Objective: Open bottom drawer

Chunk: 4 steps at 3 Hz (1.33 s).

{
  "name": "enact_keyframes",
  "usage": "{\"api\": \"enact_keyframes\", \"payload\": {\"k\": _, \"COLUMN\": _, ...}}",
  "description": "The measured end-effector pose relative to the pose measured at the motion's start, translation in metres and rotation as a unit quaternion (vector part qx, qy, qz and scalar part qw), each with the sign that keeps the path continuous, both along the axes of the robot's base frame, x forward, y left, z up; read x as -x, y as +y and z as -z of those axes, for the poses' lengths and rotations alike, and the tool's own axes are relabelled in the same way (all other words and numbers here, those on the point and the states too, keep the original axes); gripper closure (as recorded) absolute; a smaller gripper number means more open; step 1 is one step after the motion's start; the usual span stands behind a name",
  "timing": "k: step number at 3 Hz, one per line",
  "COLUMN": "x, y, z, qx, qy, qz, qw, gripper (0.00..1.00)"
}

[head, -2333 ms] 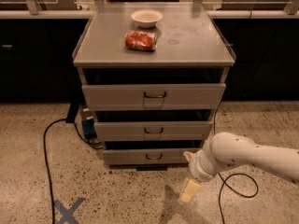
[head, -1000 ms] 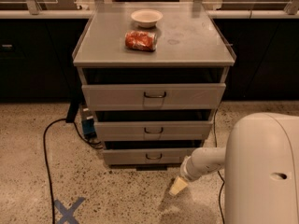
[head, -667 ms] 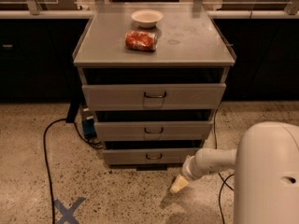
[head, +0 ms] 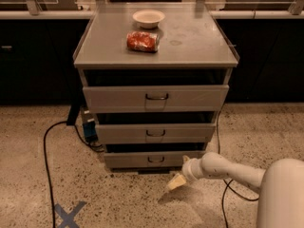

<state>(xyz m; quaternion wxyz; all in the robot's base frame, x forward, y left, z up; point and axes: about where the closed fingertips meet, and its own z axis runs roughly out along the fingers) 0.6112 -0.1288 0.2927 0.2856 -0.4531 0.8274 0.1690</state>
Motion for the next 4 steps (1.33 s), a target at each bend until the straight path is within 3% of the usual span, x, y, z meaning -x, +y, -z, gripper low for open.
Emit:
{"api": "enact_keyframes", "payload": {"k": 1, "x": -0.004, "y": 0.051, "z": 0.023, "qx": -0.071, "qy": 0.007, "qz": -0.059, "qw": 0.9957, "gripper": 0.00}}
{"api": "enact_keyframes", "payload": {"k": 2, "x": -0.017, "y": 0.039, "z": 0.019, "qx": -0.071, "qy": -0.005, "qz": -0.082, "qw": 0.9941, "gripper": 0.00}}
{"api": "enact_keyframes", "payload": {"k": 4, "x": -0.029, "y": 0.036, "z": 0.028, "qx": -0.086, "qy": -0.012, "qz": -0.064, "qw": 0.9942, "gripper": 0.00}}
